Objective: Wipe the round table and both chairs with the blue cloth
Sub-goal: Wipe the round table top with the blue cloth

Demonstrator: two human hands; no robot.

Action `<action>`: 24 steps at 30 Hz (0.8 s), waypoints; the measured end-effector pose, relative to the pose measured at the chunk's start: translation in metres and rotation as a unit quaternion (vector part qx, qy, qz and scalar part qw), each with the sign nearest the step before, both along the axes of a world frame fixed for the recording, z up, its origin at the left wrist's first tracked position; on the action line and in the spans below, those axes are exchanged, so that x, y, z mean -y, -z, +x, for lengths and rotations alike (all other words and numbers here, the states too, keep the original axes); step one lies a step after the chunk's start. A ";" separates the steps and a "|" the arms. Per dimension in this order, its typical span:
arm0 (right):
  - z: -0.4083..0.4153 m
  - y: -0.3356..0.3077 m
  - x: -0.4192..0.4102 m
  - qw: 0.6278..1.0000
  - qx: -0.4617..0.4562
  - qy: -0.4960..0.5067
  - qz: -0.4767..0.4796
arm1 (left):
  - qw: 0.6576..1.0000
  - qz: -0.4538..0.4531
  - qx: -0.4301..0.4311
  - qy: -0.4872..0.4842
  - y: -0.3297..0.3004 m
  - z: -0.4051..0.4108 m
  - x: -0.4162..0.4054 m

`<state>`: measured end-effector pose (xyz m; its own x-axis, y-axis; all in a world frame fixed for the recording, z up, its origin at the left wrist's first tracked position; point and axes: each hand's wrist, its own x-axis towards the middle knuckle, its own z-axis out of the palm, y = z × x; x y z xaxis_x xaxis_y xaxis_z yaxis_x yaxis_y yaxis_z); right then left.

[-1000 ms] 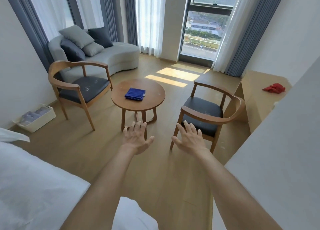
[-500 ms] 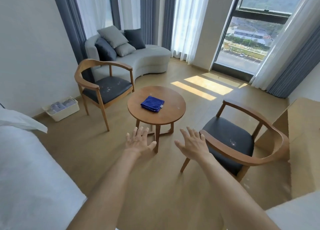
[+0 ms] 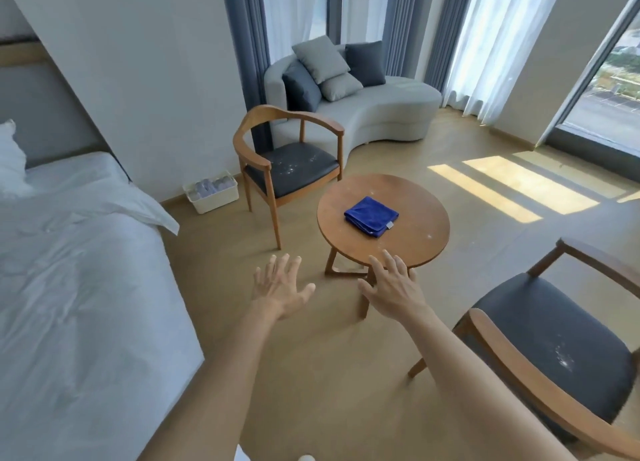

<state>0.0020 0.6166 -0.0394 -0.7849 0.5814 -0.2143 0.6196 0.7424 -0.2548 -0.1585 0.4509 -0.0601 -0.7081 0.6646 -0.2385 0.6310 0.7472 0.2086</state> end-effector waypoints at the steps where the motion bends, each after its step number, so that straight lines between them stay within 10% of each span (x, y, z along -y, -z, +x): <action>1: -0.012 0.002 -0.002 1.000 -0.004 -0.005 -0.002 | 1.000 0.001 -0.003 -0.005 0.002 -0.011 0.000; 24: -0.274 0.045 -0.122 0.995 0.022 0.102 -0.001 | 0.995 -0.026 -0.007 0.097 0.006 -0.318 -0.149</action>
<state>-0.2719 0.7383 -0.0845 -0.6404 0.7272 -0.2470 0.7679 0.5997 -0.2253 -0.4764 0.5997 -0.0665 -0.5712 0.7763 -0.2667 0.7673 0.6204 0.1625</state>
